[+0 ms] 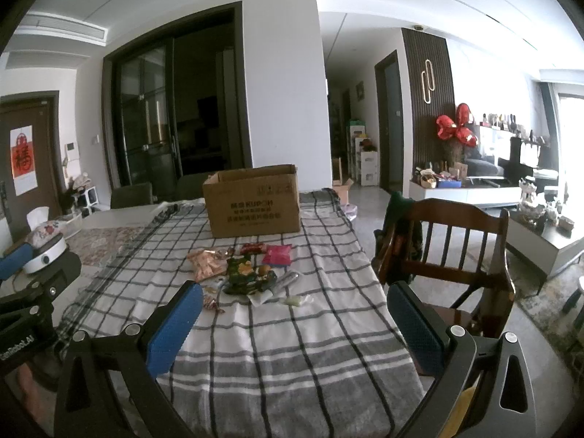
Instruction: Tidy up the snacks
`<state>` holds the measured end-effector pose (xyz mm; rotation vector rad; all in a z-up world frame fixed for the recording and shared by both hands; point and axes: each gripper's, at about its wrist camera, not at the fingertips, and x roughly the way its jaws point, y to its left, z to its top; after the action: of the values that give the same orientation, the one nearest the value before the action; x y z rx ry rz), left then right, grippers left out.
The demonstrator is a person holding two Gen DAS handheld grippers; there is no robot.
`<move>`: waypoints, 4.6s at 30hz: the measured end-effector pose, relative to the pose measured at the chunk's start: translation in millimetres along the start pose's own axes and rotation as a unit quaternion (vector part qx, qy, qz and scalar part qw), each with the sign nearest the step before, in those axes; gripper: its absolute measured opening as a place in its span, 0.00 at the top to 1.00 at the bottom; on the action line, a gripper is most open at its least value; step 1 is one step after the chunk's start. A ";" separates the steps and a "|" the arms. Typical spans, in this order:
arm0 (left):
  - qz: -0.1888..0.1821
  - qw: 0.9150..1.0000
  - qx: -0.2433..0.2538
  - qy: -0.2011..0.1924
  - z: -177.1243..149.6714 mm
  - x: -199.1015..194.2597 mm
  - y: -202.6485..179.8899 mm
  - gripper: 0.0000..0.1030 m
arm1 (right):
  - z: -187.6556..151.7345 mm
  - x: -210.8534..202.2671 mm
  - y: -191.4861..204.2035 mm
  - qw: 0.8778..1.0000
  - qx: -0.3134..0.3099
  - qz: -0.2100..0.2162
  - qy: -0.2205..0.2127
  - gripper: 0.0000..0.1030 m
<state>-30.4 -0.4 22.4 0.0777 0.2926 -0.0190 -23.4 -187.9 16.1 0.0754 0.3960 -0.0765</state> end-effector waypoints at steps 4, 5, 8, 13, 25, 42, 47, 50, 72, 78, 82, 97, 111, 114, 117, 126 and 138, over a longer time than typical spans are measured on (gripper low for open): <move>0.000 1.000 0.000 0.000 -0.4 -0.2 0.0 0.00 | 0.7 0.6 0.3 1.000 0.001 0.000 0.001 0.01; 0.000 1.000 0.000 0.000 -0.1 0.0 0.1 0.00 | -0.1 0.0 0.1 1.000 0.001 0.000 0.000 0.01; 0.000 1.000 0.000 0.000 -0.3 -0.1 0.2 0.00 | -0.2 -0.1 0.0 1.000 0.001 0.000 0.000 0.01; 0.000 1.000 -0.001 0.001 -0.3 0.1 0.3 0.00 | -0.1 0.1 0.0 1.000 0.000 0.000 0.001 0.01; -0.001 1.000 -0.001 0.001 -1.3 0.5 -0.2 0.00 | -0.1 0.2 -0.3 1.000 0.001 0.000 0.000 0.01; -0.004 1.000 0.005 0.020 -8.8 13.4 -9.4 0.00 | -7.7 12.5 0.6 1.000 0.000 0.000 0.020 0.01; -0.015 0.999 0.008 0.034 -7.5 33.3 -11.5 0.00 | -8.5 28.5 -0.5 0.999 -0.007 -0.002 0.033 0.01; -0.022 0.999 0.004 0.047 -6.5 48.4 -13.4 0.02 | -6.8 40.0 -2.8 0.999 -0.001 0.002 0.043 0.01; -0.035 0.980 -0.029 0.192 -24.7 162.4 -38.8 0.40 | -6.3 157.6 -2.6 0.987 -0.045 0.045 0.151 0.32; -0.043 0.972 -0.041 0.228 -37.0 192.9 -44.7 0.45 | -12.7 189.0 -4.1 0.979 -0.055 0.048 0.189 0.43; -0.048 0.966 -0.049 0.247 -42.9 208.4 -45.7 0.47 | -16.6 204.1 -4.7 0.975 -0.062 0.044 0.207 0.47; -0.054 0.954 -0.069 0.287 -58.0 242.6 -45.5 0.55 | -27.5 234.6 3.2 0.964 -0.079 0.060 0.246 0.58; -0.063 0.946 -0.083 0.307 -65.2 257.6 -46.8 0.69 | -35.8 247.5 4.5 0.957 -0.098 0.057 0.266 0.68; -0.064 0.946 -0.084 0.305 -65.3 257.5 -45.0 0.72 | -35.4 246.5 5.5 0.958 -0.103 0.056 0.262 0.71; -0.066 0.948 -0.081 0.301 -62.6 254.4 -45.1 0.72 | -32.9 242.3 5.7 0.960 -0.103 0.056 0.253 0.71; -0.079 0.961 -0.062 0.259 -37.9 231.5 -46.3 0.72 | -14.8 220.5 3.8 0.969 -0.084 0.061 0.224 0.71; -0.094 0.980 -0.018 0.174 16.7 204.3 -43.6 0.72 | 27.8 193.2 8.3 0.980 -0.049 0.096 0.167 0.71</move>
<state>168.6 -46.7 -23.9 0.0167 0.6504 -0.1883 165.6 -193.6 -32.7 0.0297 0.7258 0.1492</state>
